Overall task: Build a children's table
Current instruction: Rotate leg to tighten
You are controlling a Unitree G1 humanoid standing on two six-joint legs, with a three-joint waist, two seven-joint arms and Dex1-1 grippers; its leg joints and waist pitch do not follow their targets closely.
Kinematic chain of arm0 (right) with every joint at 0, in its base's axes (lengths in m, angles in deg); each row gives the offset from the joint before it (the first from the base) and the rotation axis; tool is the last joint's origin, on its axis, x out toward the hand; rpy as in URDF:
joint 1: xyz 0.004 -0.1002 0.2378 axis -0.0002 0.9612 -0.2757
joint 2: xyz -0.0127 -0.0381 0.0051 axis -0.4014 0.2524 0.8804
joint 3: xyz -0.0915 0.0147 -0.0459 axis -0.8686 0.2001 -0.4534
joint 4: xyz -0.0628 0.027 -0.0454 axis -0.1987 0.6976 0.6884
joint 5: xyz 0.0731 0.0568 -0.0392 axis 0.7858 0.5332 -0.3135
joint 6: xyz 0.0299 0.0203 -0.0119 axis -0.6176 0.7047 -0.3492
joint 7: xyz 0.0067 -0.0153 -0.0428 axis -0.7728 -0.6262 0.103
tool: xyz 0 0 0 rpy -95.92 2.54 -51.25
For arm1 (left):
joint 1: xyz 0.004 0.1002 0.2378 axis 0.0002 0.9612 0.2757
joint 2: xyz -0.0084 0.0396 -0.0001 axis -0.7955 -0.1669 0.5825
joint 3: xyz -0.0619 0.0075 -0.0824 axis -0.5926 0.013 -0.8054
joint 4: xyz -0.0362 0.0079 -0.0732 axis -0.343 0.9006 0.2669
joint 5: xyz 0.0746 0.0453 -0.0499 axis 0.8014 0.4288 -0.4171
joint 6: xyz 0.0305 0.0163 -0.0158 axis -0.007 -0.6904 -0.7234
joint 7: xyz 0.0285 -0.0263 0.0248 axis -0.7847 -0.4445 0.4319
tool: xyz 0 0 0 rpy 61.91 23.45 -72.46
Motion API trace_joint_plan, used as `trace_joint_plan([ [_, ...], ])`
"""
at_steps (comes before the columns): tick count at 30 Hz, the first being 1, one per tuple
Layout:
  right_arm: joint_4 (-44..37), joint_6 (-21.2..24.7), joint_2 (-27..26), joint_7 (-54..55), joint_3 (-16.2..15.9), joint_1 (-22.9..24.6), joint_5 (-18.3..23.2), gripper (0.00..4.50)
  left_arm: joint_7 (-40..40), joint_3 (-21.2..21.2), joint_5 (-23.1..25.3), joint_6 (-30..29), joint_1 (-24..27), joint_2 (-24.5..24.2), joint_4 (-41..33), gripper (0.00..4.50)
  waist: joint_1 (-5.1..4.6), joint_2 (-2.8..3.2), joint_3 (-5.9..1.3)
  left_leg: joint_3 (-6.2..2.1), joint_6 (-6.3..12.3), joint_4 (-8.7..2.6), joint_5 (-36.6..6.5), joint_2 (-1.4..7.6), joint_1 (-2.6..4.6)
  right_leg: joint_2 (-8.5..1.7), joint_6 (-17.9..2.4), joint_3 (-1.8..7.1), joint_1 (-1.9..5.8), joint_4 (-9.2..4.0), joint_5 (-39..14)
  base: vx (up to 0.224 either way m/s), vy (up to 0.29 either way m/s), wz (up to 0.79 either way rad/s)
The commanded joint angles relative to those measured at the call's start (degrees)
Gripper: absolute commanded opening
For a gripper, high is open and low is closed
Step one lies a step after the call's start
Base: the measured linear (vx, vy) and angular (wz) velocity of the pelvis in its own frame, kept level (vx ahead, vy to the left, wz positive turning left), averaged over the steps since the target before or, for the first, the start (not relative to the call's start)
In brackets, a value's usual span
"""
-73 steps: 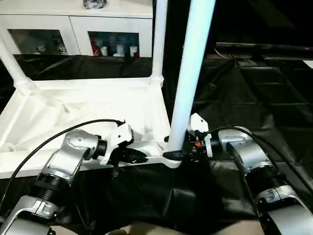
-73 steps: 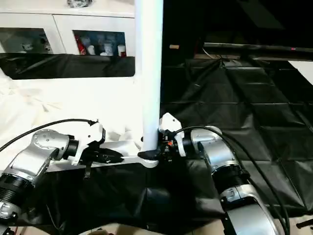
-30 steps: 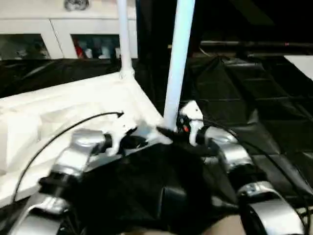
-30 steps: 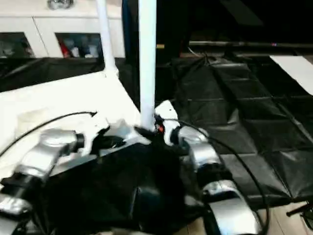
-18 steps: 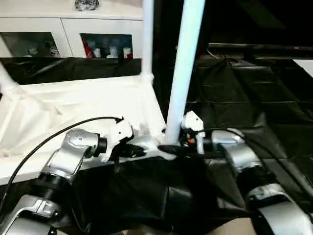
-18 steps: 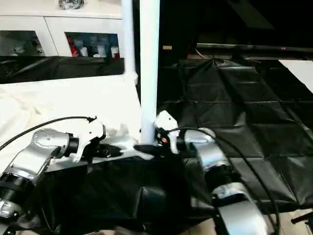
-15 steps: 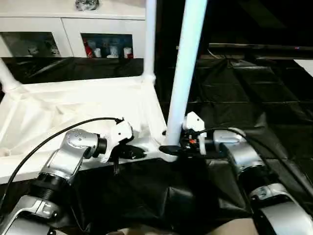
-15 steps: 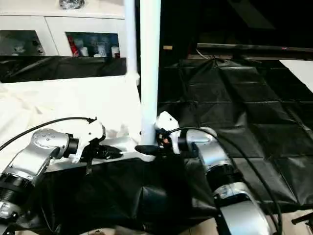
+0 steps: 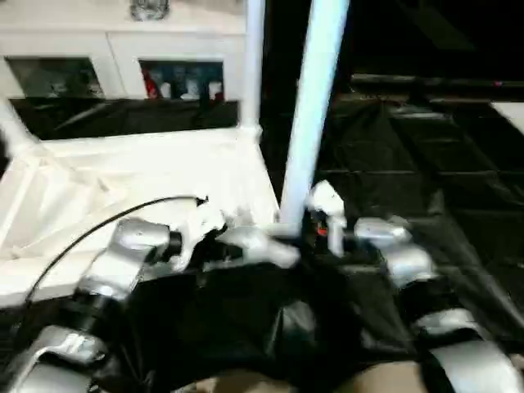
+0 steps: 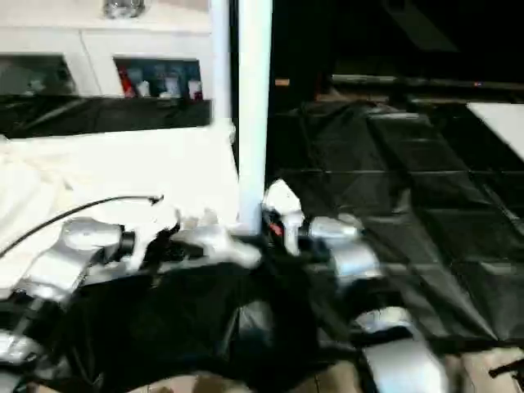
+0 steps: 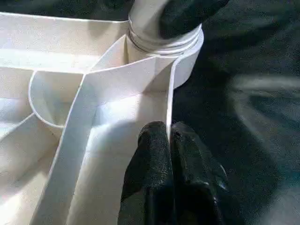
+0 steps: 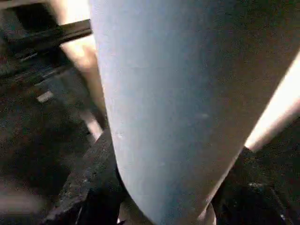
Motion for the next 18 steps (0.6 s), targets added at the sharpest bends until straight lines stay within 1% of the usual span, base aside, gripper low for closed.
trace_joint_plan([
  [1,4.72,3.31,-5.34,3.69,-3.55,1.9,-1.32,2.0,7.49,-0.72,0.61,-0.47,-3.4,4.13,0.51,0.0,-0.28,0.7,-1.94,-1.7,-0.17,-4.05,-17.73,2.87,0.44,-6.22,-5.87,3.83,1.29,-6.45,-29.45,0.0,0.0,0.0],
  [2,5.82,3.19,-6.94,7.72,-3.14,1.62,-1.77,2.0,9.78,-0.58,1.38,-0.54,-4.28,5.48,1.67,0.0,-0.42,0.69,-1.87,-1.84,-0.3,-4.15,-18.2,2.91,0.31,-6.15,-5.5,3.73,1.32,-6.45,-29.94,0.0,0.0,0.0],
  [3,6.44,3.2,-7.93,10.11,-2.95,1.4,-2.05,1.99,11.11,-0.55,1.73,-0.67,-4.78,6.34,2.31,0.0,-0.58,0.74,-1.87,-1.85,-0.6,-4.14,-19.22,2.82,0.61,-6.11,-4.77,3.64,1.09,-6.7,-31.23,0.0,0.0,0.0],
  [4,7.69,3.36,-9.92,14.89,-2.57,0.88,-2.58,1.99,13.58,-0.51,2.32,-1.03,-5.71,8.04,3.45,0.0,-0.69,0.92,-1.84,-1.93,-0.78,-4.13,-20.2,2.77,0.8,-6.16,-4.32,3.58,1.0,-6.96,-32.16,0.0,0.0,0.0],
  [5,7.81,3.41,-10.15,15.38,-2.53,0.81,-2.65,1.99,13.88,-0.52,2.39,-1.08,-5.81,8.24,3.56,0.0,-0.78,0.97,-1.67,-1.95,-0.91,-4.18,-21.0,2.77,1.02,-6.14,-4.23,3.53,0.75,-7.1,-32.81,0.0,0.0,0.0],
  [6,8.08,3.51,-10.67,16.5,-2.44,0.67,-2.83,1.99,14.56,-0.53,2.54,-1.2,-6.04,8.7,3.83,0.0,-0.87,0.84,-1.68,-2.07,-0.8,-4.14,-22.11,2.56,1.11,-6.14,-3.61,3.28,0.81,-7.39,-34.25,0.0,0.0,0.0],
  [7,8.6,3.47,-11.49,18.27,-2.27,0.3,-3.06,1.99,15.59,-0.56,2.73,-1.53,-6.42,9.43,4.24,0.0,-0.9,0.83,-1.86,-2.14,-0.61,-4.21,-21.63,2.58,0.92,-6.3,-3.43,3.4,1.0,-7.31,-33.91,0.0,0.0,0.0],
  [8,9.33,3.11,-12.5,20.15,-2.04,-0.38,-3.42,1.99,16.9,-0.52,3.07,-1.75,-6.89,10.29,4.77,0.0,-0.92,0.92,-1.91,-2.19,-0.57,-4.26,-21.47,2.69,0.89,-6.31,-3.58,3.47,0.95,-7.25,-33.33,0.0,0.0,0.0],
  [9,10.3,1.77,-13.84,21.63,-1.85,-1.32,-3.74,1.99,18.3,-0.35,3.51,-1.86,-7.49,11.38,5.45,0.0,-1.0,0.99,-1.91,-2.15,-0.56,-4.28,-21.64,2.75,0.97,-6.23,-3.92,3.52,0.8,-7.21,-32.28,0.0,0.0,0.0],
  [10,10.34,1.71,-13.9,21.68,-1.85,-1.36,-3.76,1.99,18.35,-0.34,3.52,-1.86,-7.51,11.42,5.48,0.0,-1.1,0.98,-1.86,-2.1,-0.56,-4.3,-21.86,2.76,0.94,-6.21,-4.35,3.57,0.73,-7.16,-31.49,0.0,0.0,0.0],
  [11,10.79,0.08,-14.16,20.94,-2.23,-1.68,-4.01,1.99,18.16,-0.05,3.48,-1.31,-7.56,11.63,5.55,0.0,-0.97,1.6,-1.91,-2.17,-0.58,-4.29,-22.17,2.75,0.99,-6.25,-4.53,3.59,0.77,-7.1,-31.01,0.0,0.0,0.0],
  [12,10.89,-0.26,-14.17,20.76,-2.34,-1.72,-4.07,1.99,18.05,0.0,3.46,-1.17,-7.54,11.65,5.55,0.0,-1.1,1.19,-1.95,-2.05,-0.25,-4.32,-22.21,2.79,0.86,-6.22,-4.79,3.69,0.8,-7.1,-29.97,0.0,0.0,0.0],
  [13,10.74,-0.48,-14.09,19.42,-2.19,-1.59,-3.68,2.34,17.19,0.08,3.28,-0.83,-7.34,11.58,5.29,0.0,-1.06,1.08,-1.99,-2.06,0.1,-4.42,-21.34,2.78,0.54,-6.2,-5.12,3.78,1.06,-6.85,-28.8,0.0,0.0,0.0],
  [15,9.35,0.4,-13.37,14.31,-1.74,-0.86,-1.93,2.68,14.02,0.35,2.69,0.44,-6.39,10.58,4.17,0.0,-1.0,1.19,-1.95,-1.94,0.56,-4.4,-20.81,2.79,0.55,-6.25,-5.43,3.94,0.96,-6.83,-28.47,0.0,0.0,0.0],
  [17,8.79,0.65,-13.01,12.53,-1.72,-0.61,-1.43,2.74,12.9,0.4,2.47,0.79,-6.01,10.12,3.81,0.0,-0.94,1.13,-2.08,-1.94,1.1,-4.44,-19.65,2.77,0.2,-6.33,-5.44,4.02,1.31,-6.69,-27.77,0.0,0.0,0.0],
  [18,7.62,0.63,-11.99,9.66,-2.43,-0.13,-1.26,2.88,10.71,0.57,1.9,1.38,-5.31,9.21,3.13,0.0,-0.88,1.21,-2.12,-1.86,1.29,-4.49,-18.54,2.85,0.12,-6.27,-5.7,4.1,1.36,-6.58,-26.29,0.0,0.0,0.0],
])
